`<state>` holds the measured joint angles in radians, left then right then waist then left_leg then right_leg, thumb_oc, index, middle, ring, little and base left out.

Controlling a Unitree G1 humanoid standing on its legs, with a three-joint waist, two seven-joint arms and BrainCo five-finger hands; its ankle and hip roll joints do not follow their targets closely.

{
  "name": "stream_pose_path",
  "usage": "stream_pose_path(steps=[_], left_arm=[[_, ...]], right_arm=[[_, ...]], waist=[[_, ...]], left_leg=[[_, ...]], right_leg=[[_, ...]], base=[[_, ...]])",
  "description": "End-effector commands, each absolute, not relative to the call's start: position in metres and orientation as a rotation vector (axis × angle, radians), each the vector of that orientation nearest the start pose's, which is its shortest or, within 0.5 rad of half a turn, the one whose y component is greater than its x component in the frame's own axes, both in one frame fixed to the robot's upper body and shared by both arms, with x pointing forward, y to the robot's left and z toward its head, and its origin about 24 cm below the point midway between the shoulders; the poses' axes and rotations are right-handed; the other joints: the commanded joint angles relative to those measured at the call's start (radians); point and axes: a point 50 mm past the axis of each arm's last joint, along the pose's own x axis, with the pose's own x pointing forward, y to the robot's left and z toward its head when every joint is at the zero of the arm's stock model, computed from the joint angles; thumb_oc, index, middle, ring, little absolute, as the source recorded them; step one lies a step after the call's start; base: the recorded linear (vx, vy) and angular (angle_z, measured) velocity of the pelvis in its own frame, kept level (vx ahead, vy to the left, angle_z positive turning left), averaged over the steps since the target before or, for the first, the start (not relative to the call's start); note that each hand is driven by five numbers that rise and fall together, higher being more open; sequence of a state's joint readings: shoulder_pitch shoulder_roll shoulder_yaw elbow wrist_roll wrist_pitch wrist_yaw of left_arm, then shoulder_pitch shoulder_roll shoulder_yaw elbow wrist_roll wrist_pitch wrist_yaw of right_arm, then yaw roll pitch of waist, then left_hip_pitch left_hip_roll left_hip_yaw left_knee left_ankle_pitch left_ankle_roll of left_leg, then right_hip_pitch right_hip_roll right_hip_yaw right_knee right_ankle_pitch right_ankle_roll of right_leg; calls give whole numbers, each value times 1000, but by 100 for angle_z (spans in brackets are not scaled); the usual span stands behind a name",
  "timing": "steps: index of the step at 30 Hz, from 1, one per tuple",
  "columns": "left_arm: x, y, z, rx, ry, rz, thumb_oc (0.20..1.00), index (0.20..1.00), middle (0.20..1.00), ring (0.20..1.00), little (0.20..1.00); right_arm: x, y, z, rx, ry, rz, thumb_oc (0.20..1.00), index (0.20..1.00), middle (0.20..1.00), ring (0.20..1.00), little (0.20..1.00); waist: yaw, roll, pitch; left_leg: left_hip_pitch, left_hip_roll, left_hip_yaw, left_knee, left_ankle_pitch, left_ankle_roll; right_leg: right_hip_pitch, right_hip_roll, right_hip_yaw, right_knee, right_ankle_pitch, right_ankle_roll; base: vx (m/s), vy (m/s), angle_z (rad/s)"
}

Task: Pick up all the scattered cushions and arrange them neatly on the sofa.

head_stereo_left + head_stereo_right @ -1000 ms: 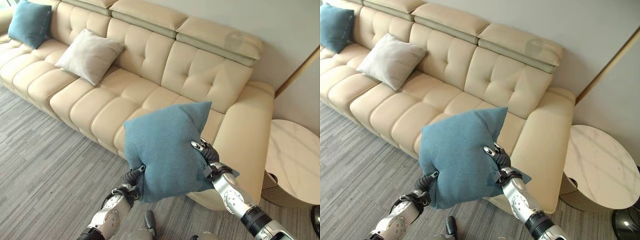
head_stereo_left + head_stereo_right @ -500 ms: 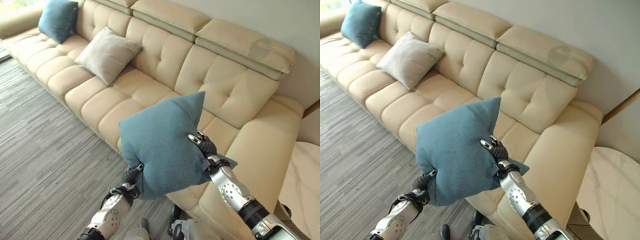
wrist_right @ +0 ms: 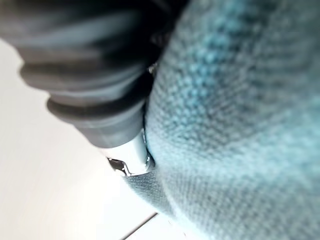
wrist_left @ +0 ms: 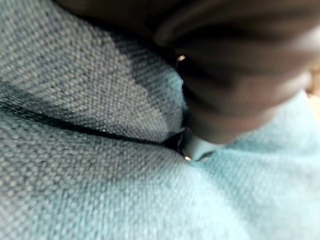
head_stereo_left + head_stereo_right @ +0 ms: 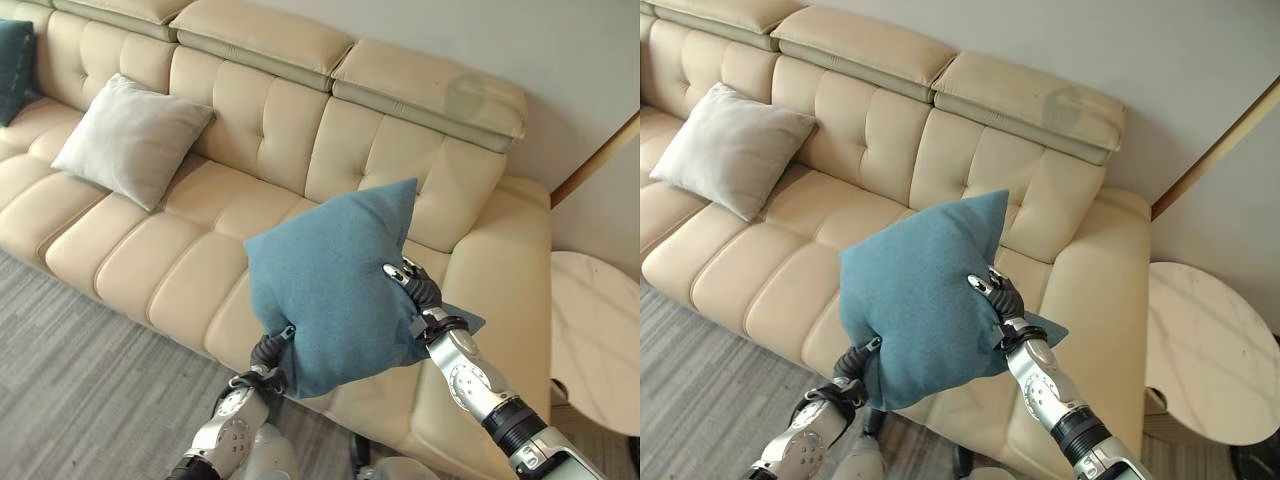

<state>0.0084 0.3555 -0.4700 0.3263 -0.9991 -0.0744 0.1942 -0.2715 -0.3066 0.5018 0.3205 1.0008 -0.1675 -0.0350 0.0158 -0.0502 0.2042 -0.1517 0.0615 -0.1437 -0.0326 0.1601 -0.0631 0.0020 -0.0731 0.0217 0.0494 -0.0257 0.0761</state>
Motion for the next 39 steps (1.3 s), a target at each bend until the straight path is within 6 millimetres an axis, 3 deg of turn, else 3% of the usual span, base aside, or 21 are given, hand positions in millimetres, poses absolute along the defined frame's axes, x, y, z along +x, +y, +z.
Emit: stream_pose_path(steps=[1, 4, 6, 7, 12, 14, 15, 22, 26, 27, 28, 31, 34, 35, 36, 37, 38, 39], left_arm=[[253, 50, 50, -652, 127, -519, 200, 200, 200, 200, 200], [259, 57, 56, -644, 99, -496, 200, 200, 200, 200, 200], [267, 70, 63, -632, 59, -433, 200, 200, 200, 200, 200], [268, 76, 62, -628, 54, -410, 200, 200, 200, 200, 200], [269, 77, 64, -615, 43, -398, 200, 200, 200, 200, 200], [270, 75, 69, -596, 20, -424, 200, 200, 200, 200, 200], [272, 71, 78, -569, -23, -456, 200, 200, 200, 200, 200], [283, 69, 101, -526, -128, -481, 200, 200, 200, 200, 200], [303, 64, 150, -418, -324, -529, 200, 200, 200, 200, 200], [303, 64, 150, -418, -324, -529, 200, 200, 200, 200, 200], [313, 60, 187, -360, -456, -554, 200, 200, 200, 200, 200], [320, 54, 246, -278, -666, -587, 200, 200, 200, 200, 200], [322, 47, 287, -258, -787, -606, 200, 200, 200, 200, 200], [323, 45, 318, -188, -878, -599, 200, 200, 200, 200, 200], [323, 45, 335, -151, -927, -584, 200, 200, 200, 200, 200], [324, 46, 346, -103, -958, -565, 200, 200, 200, 200, 200], [323, 46, 348, -101, -962, -566, 200, 200, 200, 200, 200], [324, 49, 368, 17, -1017, -512, 200, 200, 200, 200, 200]], right_arm=[[256, -13, 48, 664, 189, 704, 200, 200, 200, 200, 200], [255, -4, 50, 695, 197, 725, 200, 200, 200, 200, 200], [251, 2, 47, 775, 233, 705, 200, 200, 200, 200, 200], [248, 3, 42, 812, 262, 686, 200, 200, 200, 200, 200], [248, 2, 47, 861, 250, 685, 200, 200, 200, 200, 200], [246, 4, 51, 869, 239, 711, 200, 200, 200, 200, 200], [247, 8, 59, 861, 211, 751, 200, 200, 200, 200, 200], [253, 16, 78, 851, 139, 806, 200, 200, 200, 200, 200], [269, 26, 116, 795, -1, 867, 200, 200, 200, 200, 200], [270, 26, 116, 795, -2, 867, 200, 200, 200, 200, 200], [280, 33, 147, 736, -113, 910, 200, 200, 200, 200, 200], [293, 43, 202, 668, -310, 940, 200, 200, 200, 200, 200], [299, 45, 252, 630, -486, 934, 200, 200, 200, 200, 200], [303, 41, 286, 539, -619, 907, 200, 200, 200, 200, 200], [307, 37, 301, 481, -677, 877, 200, 200, 200, 200, 200], [307, 35, 319, 395, -744, 853, 200, 200, 200, 200, 200], [307, 35, 321, 394, -749, 852, 200, 200, 200, 200, 200], [304, 27, 352, 242, -882, 788, 200, 200, 200, 200, 200]], waist=[[13, 10, -27], [30, 3, -17], [34, 7, -13], [24, 2, -23], [-4, 19, -43], [-9, 27, -39], [-13, 45, -17], [-15, 60, 24], [-16, 61, 70], [-16, 61, 69], [-13, 57, 94], [-7, 51, 111], [-3, 43, 106], [-4, 34, 100], [-5, 32, 95], [-4, 29, 93], [-4, 28, 93], [-10, 23, 85]], left_leg=[[20, 9, 30, -31, -93, -18], [45, 12, 144, -25, -118, 8], [80, 35, 275, -42, -131, 11], [111, 24, 316, -42, -144, 12], [135, 14, 335, -55, -156, 10], [139, 9, 333, -55, -159, 11], [127, 4, 328, -55, -158, 15], [72, 2, 323, -41, -150, 20], [-23, 1, 316, 12, -151, 23], [-24, 1, 316, 13, -151, 23], [-108, 4, 308, 66, -151, 20], [-244, -2, 291, 155, -157, 16], [-327, 4, 270, 200, -189, 0], [-400, 8, 264, 227, -195, -5], [-434, 9, 260, 234, -197, -8], [-470, 13, 256, 248, -199, -7], [-478, 13, 255, 252, -201, -7], [-530, 17, 252, 262, -203, -10]], right_leg=[[-15, -24, 0, 32, -95, 20], [-60, -45, 11, 45, -61, 37], [-126, -87, -202, 97, -25, 43], [-93, -96, -253, 21, -5, 44], [-50, -100, -249, -78, 31, 57], [-44, -100, -243, -83, 30, 59], [-56, -106, -235, -76, 28, 62], [-117, -109, -211, -46, 24, 60], [-213, -115, -184, 10, 23, 57], [-214, -115, -183, 11, 23, 57], [-291, -124, -167, 51, 24, 52], [-411, -131, -160, 114, 22, 46], [-494, -132, -155, 153, -4, 55], [-560, -135, -151, 166, 1, 60], [-599, -133, -151, 172, 5, 65], [-629, -136, -149, 177, 8, 67], [-636, -136, -149, 180, 7, 66], [-684, -138, -146, 184, 11, 72]], base=[[93, 304, -35], [5, 218, -96], [-61, 214, -246], [41, 108, -231], [84, 2, -44], [20, 2, -4], [-28, 11, -9], [-48, 15, 3], [-119, 11, 10], [-187, -3, 0], [-174, -16, 1], [-108, -32, 1], [17, -43, 6], [-16, -3, 12], [-12, -13, 9], [-6, 1, 10], [-3, -14, 11], [5, 2, 9]])
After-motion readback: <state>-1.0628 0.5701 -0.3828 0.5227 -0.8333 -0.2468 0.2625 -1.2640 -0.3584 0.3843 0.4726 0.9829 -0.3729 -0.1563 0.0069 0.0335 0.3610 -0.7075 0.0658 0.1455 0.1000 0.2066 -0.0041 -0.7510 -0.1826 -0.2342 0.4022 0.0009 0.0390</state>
